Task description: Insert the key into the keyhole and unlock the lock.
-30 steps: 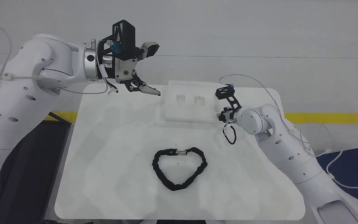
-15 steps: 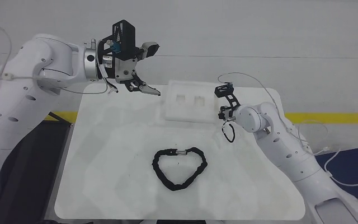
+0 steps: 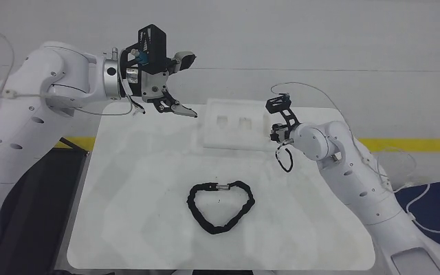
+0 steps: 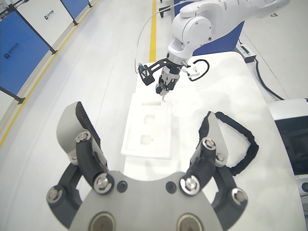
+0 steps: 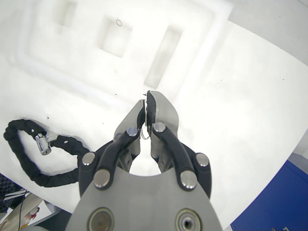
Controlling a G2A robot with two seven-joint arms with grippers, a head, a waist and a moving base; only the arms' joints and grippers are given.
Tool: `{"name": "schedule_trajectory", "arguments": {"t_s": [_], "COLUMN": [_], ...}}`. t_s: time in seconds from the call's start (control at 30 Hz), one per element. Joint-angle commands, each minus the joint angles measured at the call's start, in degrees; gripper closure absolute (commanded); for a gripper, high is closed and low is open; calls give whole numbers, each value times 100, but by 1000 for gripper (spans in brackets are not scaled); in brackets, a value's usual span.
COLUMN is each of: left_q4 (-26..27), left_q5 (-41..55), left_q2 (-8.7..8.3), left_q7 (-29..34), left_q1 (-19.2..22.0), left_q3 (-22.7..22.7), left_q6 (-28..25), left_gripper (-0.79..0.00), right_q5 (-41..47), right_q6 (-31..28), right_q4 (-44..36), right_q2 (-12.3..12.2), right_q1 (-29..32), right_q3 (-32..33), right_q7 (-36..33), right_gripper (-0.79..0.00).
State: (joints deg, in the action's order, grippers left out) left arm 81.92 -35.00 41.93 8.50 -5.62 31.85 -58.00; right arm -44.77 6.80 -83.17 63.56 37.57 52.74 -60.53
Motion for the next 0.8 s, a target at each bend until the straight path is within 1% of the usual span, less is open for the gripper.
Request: {"name": "schedule_trajectory", "arguments": {"t_s": [0.0,0.2,0.53,0.77], "left_q4": [0,0,0,0], "left_q5": [0,0,0,0], "left_q2": [0,0,0,0], "left_q7": [0,0,0,0], "left_q1": [0,0,0,0], "left_q3": [0,0,0,0], "left_q6": [0,0,0,0], "left_gripper": [-785,-785,-785,-785], "right_q5": [43,416,1769,2559], "right_q6": [-55,-263,-713,-855], "right_q4": [-174,-774,-1675,-2123], "right_q2": [-38,-158,-320,-407], "right_q1": [90,443,1206,1692], "right_q3": [166,732,1764,2344], "right_q7": [-58,-211,-277,-317], "right_gripper": [0,0,0,0]}}
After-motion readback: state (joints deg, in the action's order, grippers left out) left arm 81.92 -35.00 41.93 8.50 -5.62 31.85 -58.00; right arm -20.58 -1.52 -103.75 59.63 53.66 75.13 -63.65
